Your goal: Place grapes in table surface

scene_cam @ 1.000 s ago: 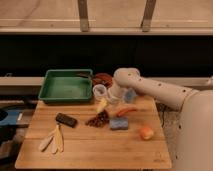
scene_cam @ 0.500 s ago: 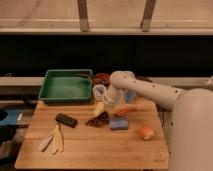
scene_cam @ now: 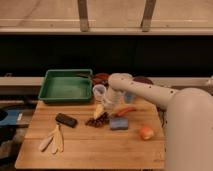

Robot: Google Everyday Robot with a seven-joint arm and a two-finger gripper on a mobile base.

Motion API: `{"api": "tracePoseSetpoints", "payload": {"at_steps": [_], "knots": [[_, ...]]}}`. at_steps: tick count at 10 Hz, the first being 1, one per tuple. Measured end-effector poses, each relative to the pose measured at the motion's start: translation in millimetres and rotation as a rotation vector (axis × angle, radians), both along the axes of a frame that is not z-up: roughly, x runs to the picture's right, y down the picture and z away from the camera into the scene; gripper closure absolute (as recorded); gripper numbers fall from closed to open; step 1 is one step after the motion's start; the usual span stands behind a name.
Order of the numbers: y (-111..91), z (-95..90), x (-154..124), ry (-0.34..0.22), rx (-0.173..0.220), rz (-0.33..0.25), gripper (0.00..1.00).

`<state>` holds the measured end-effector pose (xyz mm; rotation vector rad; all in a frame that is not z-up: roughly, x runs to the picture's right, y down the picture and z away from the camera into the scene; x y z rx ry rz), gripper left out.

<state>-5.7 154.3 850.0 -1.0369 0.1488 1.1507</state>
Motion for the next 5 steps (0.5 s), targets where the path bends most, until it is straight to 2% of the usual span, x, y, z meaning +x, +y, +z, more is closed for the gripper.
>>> {"api": "tracePoseSetpoints", "payload": {"at_steps": [5], "knots": [[0.5, -0.3, 0.7, -0.015, -0.004, 0.011, 0.95]]}}
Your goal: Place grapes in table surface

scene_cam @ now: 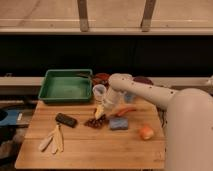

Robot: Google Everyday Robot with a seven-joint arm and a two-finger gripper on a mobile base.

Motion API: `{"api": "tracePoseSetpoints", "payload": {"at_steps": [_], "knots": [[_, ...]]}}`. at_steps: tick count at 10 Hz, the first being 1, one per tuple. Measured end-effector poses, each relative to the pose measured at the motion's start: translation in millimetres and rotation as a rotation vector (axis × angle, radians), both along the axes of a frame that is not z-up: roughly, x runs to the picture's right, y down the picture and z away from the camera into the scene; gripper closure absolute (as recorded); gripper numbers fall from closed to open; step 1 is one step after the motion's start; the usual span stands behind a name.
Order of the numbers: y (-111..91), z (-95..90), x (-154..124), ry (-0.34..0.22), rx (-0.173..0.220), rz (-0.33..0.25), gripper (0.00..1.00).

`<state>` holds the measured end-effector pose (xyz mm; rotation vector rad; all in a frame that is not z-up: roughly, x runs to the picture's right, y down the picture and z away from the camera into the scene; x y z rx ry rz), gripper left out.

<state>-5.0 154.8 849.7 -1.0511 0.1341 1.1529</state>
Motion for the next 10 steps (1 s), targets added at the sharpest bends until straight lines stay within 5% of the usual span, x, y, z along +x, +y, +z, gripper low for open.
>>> {"api": "tracePoseSetpoints", "payload": {"at_steps": [6, 10], "knots": [[-9, -4.2, -1, -0.019, 0.011, 0.022, 1.00], [-48, -35.4, 1, -0.076, 0.084, 0.087, 1.00]]}}
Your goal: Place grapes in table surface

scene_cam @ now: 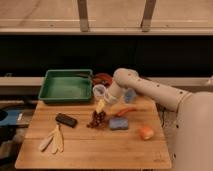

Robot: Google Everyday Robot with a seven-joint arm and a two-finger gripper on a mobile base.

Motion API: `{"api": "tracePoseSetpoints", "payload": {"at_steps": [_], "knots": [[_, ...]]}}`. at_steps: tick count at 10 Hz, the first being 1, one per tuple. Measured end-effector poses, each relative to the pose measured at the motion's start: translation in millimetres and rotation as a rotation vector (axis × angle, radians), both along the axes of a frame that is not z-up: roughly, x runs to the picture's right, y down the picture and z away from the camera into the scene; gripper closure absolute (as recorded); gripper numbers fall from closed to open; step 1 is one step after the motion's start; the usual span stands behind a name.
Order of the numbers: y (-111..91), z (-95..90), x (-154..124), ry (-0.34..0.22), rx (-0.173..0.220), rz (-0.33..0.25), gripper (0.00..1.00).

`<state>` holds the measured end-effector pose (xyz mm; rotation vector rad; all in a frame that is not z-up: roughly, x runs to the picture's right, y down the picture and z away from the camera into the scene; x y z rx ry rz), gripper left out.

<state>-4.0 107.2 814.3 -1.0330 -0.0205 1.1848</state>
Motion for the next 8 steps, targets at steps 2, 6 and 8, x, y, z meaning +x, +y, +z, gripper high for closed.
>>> {"api": "tracePoseSetpoints", "payload": {"at_steps": [2, 6, 8], "knots": [[-26, -25.0, -1, -0.046, 0.067, 0.042, 1.00], [-64, -52.6, 8, -0.081, 0.201, 0.131, 1.00], [-82, -59.6, 20, -0.071, 0.257, 0.168, 1.00]]}}
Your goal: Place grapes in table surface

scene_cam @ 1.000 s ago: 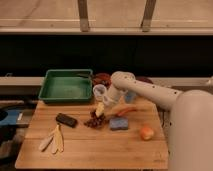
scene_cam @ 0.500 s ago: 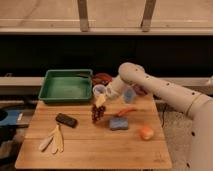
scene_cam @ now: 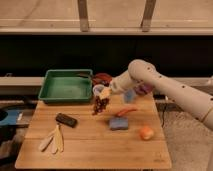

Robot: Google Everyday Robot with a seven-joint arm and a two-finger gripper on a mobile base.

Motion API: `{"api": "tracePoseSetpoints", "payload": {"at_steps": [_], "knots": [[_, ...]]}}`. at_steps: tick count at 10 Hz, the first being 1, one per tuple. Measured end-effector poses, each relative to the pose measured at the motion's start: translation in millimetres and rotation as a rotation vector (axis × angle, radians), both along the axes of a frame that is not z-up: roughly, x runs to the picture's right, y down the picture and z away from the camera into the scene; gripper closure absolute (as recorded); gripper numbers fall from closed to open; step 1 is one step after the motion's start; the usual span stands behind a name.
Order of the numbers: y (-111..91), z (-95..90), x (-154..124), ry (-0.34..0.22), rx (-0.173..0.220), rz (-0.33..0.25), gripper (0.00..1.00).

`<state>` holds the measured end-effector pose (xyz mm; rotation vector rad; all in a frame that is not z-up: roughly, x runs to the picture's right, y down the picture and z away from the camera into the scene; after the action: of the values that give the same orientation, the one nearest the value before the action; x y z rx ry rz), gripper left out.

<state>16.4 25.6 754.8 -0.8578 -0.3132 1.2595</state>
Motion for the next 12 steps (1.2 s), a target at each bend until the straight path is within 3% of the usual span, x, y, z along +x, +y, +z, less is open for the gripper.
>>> {"api": "tracePoseSetpoints", "payload": {"at_steps": [4, 7, 9, 12], "knots": [[-26, -13.8, 16, 0.031, 0.088, 0.035, 1.00], [-31, -17.6, 21, 0.043, 0.114, 0.040, 1.00], [-20, -13.6, 18, 0.061, 0.078, 0.004, 1.00], [21, 16.6, 12, 0.088, -0.021, -0.056, 1.00]]}}
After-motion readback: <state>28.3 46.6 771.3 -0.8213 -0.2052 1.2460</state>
